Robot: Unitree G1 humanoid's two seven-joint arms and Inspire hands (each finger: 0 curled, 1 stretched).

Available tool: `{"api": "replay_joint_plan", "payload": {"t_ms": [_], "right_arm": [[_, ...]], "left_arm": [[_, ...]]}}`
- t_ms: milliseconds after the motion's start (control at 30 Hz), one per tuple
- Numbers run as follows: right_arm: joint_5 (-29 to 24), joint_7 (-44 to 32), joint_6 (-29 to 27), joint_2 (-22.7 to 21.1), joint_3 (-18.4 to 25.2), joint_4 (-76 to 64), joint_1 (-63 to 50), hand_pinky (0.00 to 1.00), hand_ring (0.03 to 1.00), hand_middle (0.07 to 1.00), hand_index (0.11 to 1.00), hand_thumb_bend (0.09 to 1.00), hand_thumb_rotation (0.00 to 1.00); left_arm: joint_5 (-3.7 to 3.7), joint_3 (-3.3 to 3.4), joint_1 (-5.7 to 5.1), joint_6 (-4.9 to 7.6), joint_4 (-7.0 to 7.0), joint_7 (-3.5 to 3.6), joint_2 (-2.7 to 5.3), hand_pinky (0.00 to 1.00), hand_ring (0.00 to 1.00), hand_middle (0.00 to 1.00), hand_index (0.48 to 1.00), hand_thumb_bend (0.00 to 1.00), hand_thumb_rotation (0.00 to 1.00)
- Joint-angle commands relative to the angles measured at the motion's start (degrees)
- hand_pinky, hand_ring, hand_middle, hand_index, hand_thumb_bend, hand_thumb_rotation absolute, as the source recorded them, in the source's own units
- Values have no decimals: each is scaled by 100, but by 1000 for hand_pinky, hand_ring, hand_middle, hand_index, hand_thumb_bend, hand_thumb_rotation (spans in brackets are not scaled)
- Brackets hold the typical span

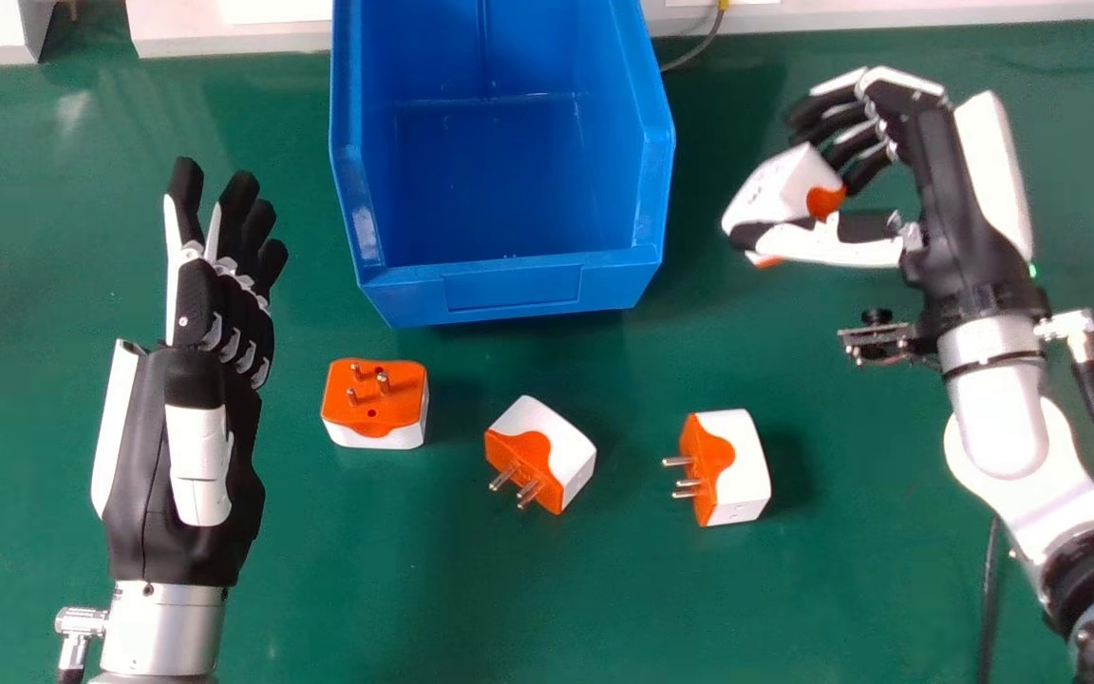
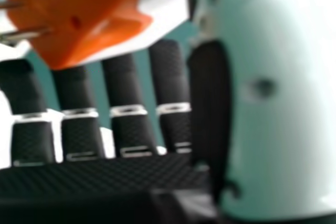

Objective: Pick all objects and put in blue box

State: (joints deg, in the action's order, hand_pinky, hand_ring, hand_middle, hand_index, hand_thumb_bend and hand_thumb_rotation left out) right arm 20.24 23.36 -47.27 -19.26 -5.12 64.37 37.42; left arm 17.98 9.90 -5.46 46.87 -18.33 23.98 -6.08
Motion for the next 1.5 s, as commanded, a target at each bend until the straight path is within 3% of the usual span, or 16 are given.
{"api": "replay_joint_plan", "payload": {"t_ms": [0, 333, 700, 1067, 1467], "right_arm": [[-196, -26, -248, -20, 139, -369, -37, 344, 388, 487, 534, 515, 0], [-856, -870, -310, 103, 433, -1647, -358, 329, 376, 493, 537, 512, 0], [-779, -1114, -285, 208, 475, -2081, -192, 326, 374, 496, 539, 511, 0], [-577, -1108, -249, 384, 391, -1746, 314, 326, 376, 498, 541, 511, 0], [-560, -1362, -131, 621, 275, -1371, 723, 328, 379, 495, 542, 512, 0]], "left_arm": [[-53, 7, 51, 85, 57, -5, -26, 1000, 1000, 1000, 1000, 925, 1000], [-84, -5, 106, 121, -26, -27, -27, 1000, 1000, 1000, 1000, 925, 1000], [-81, -22, 126, 99, -10, -36, -17, 1000, 1000, 1000, 1000, 925, 1000], [-5, -37, 141, 99, -29, 15, 1, 1000, 1000, 1000, 1000, 926, 1000], [-16, -70, 166, 108, -51, 5, 32, 998, 1000, 1000, 1000, 929, 1000]]}}
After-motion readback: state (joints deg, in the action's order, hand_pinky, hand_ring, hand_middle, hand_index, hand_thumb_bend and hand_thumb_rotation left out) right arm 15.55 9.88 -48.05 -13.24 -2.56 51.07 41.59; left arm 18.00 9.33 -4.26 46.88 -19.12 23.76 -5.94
